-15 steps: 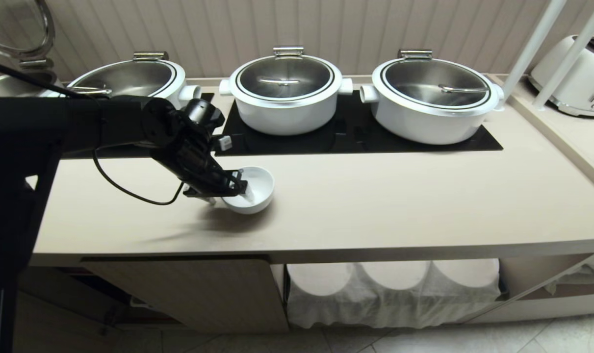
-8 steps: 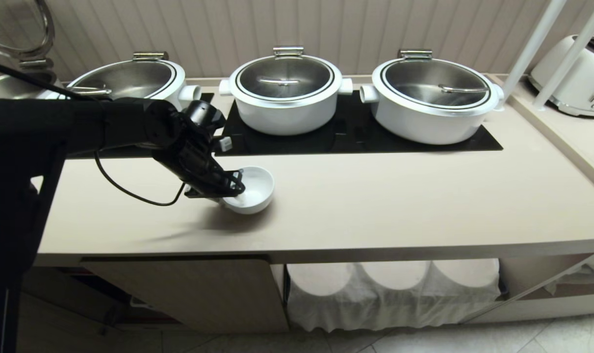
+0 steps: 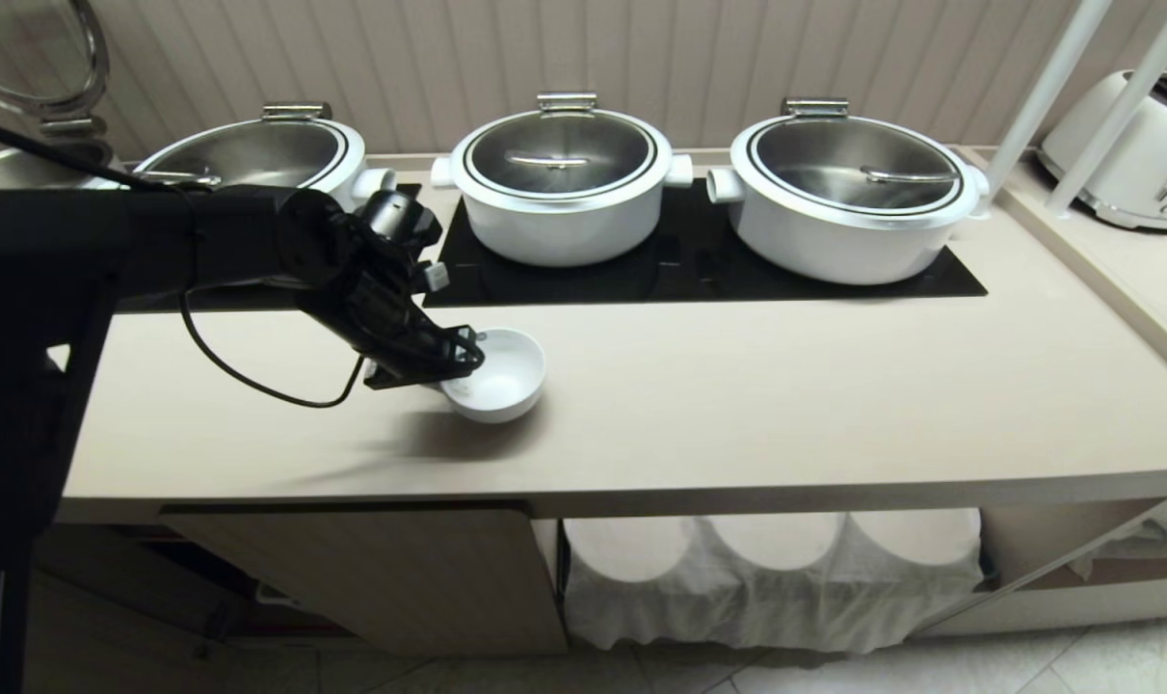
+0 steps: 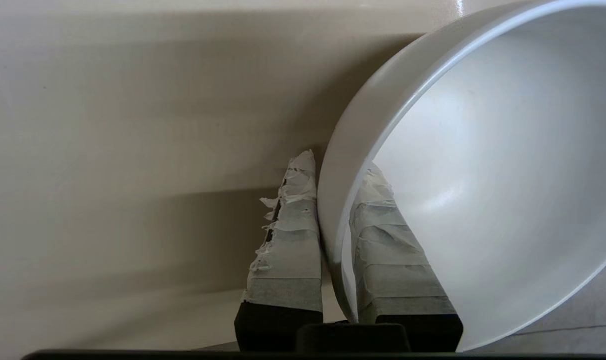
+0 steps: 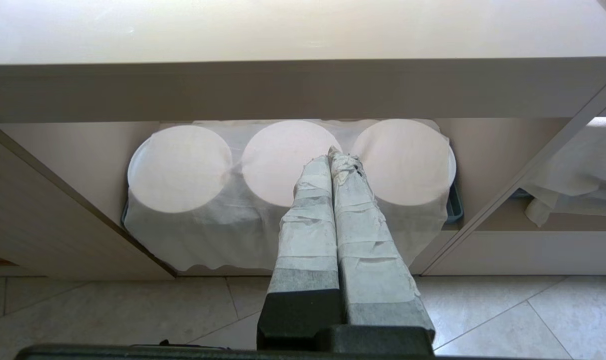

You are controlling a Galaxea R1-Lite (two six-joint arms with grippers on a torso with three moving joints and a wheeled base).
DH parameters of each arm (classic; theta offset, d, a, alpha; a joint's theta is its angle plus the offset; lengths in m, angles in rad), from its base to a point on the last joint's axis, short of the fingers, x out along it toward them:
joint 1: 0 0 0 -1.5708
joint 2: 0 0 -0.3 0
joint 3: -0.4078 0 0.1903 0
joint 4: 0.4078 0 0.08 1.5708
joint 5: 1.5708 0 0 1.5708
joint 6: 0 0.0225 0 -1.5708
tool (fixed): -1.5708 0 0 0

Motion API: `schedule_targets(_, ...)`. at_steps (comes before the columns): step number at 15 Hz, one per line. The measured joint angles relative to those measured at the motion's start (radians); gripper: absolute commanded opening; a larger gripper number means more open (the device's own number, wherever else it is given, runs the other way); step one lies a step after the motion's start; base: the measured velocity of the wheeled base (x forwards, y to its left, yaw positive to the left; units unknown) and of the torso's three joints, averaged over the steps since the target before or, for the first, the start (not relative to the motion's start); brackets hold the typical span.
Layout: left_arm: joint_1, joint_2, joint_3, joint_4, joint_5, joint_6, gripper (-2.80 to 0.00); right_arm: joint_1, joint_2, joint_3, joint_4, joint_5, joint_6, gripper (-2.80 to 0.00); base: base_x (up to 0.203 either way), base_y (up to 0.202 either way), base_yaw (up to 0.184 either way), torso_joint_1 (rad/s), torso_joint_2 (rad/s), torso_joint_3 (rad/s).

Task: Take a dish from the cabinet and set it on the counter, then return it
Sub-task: Pick up the bowl from the table

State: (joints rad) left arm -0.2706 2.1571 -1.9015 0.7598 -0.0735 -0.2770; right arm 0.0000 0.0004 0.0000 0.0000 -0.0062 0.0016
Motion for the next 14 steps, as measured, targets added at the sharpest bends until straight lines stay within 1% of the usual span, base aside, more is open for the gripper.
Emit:
schedule_targets(2,0.000,-0.007,0.005,0.002,0.000,-0.005,-2.80,0.000,0.000,0.000,0.000,0.000,0.000,-2.80,0.000,0.000,0.000,0.000,0.00,0.000)
schedule_targets(3,-0.001,-0.011,0.008,0.002,0.001,-0.020,-2.80,0.000,0.000,0.000,0.000,0.000,0.000,-2.80,0.000,0.000,0.000,0.000,0.00,0.000)
schedule_targets(6,-0.006,-0.020,0.011,0.005,0.002,-0.080,-2.80,0.001,0.000,0.000,0.000,0.000,0.000,-2.80,0.000,0.000,0.000,0.000,0.00,0.000)
schedule_targets(10,-0.012,-0.041,0.029,0.010,0.000,-0.139,-2.80,0.000,0.000,0.000,0.000,0.000,0.000,-2.80,0.000,0.000,0.000,0.000,0.00,0.000)
schedule_targets(13,-0.014,-0.061,0.046,0.010,-0.001,-0.209,-2.80,0.000,0.000,0.000,0.000,0.000,0.000,-2.80,0.000,0.000,0.000,0.000,0.00,0.000)
schedule_targets(14,-0.014,-0.067,0.047,0.012,-0.001,-0.223,-2.80,0.000,0.000,0.000,0.000,0.000,0.000,-2.80,0.000,0.000,0.000,0.000,0.00,0.000)
